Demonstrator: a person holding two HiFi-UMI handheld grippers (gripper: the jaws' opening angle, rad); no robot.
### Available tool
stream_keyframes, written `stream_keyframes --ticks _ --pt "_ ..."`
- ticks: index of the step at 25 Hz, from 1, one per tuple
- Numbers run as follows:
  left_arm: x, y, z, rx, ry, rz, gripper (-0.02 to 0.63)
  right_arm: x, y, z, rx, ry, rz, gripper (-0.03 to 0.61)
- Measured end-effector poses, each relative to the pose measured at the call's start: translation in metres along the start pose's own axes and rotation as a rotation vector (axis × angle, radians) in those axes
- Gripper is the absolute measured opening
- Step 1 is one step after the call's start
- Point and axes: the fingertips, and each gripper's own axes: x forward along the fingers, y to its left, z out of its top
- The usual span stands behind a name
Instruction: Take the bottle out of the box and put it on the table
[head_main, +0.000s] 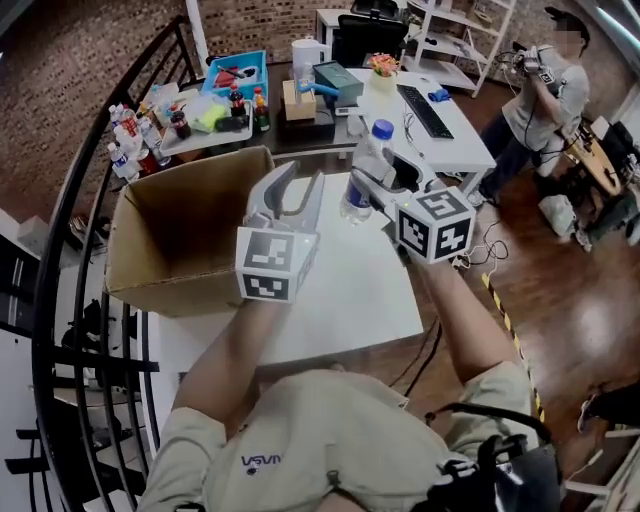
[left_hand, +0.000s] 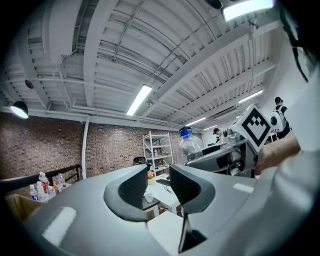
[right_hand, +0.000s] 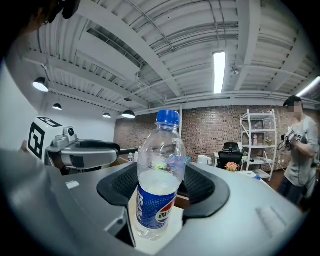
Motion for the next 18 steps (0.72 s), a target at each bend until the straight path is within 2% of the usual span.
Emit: stream_keyframes --ticks 5,11,15,18 --pt "0.018 -0.044 -0.045 -0.043 0.056 -0.005 0.114 -0.002 -0.027 -0.067 -0.006 0.037 -0.007 0.284" --pt "0.026 -0.074 -0.106 -0.065 0.12 -0.003 0.114 0.011 -0.05 -0.149 0.008 0.084 -0.013 0.287" --pt "0.023 -0.078 -0.169 -0.097 0.24 0.037 0.114 0.026 -0.054 -0.205 0.036 0.146 0.0 0.287" --pt "0.021 -0.081 -0.201 -0.1 0.301 0.051 0.114 0.033 -0.054 -0.237 0.036 0.18 -0.004 0.29"
